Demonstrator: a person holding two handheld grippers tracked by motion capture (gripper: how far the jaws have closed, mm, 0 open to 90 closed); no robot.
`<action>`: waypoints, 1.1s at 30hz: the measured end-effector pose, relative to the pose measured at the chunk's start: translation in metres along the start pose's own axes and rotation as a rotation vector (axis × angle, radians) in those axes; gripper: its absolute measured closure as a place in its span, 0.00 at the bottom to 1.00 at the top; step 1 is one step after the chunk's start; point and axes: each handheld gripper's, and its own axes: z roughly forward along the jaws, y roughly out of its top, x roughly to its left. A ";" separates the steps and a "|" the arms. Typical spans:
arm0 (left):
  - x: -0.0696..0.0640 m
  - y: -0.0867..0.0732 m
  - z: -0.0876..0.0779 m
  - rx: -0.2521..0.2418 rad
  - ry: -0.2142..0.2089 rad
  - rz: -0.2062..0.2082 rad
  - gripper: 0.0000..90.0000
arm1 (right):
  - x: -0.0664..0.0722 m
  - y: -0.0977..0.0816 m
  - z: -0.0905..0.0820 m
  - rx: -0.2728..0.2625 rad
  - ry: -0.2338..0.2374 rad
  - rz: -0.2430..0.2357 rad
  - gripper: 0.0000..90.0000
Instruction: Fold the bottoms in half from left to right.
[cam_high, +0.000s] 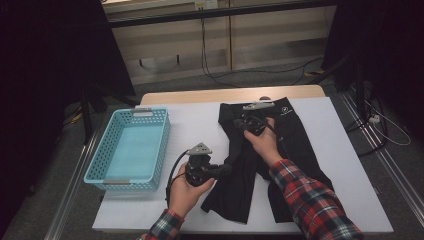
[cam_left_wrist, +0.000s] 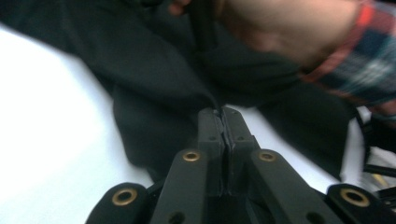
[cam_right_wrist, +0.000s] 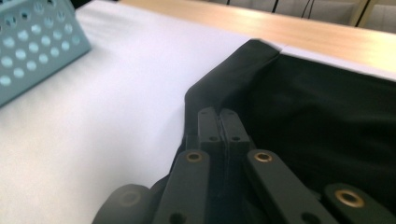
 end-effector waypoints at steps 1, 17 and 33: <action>-0.005 0.005 0.002 -0.013 -0.019 0.009 0.98 | -0.003 0.002 -0.003 -0.005 0.003 0.007 1.00; -0.043 0.060 0.042 -0.146 -0.095 0.156 0.35 | -0.114 0.008 -0.139 -0.042 -0.273 0.121 0.59; 0.047 0.010 0.011 -0.024 0.126 0.130 0.18 | -0.077 -0.072 -0.159 0.046 -0.210 0.047 0.33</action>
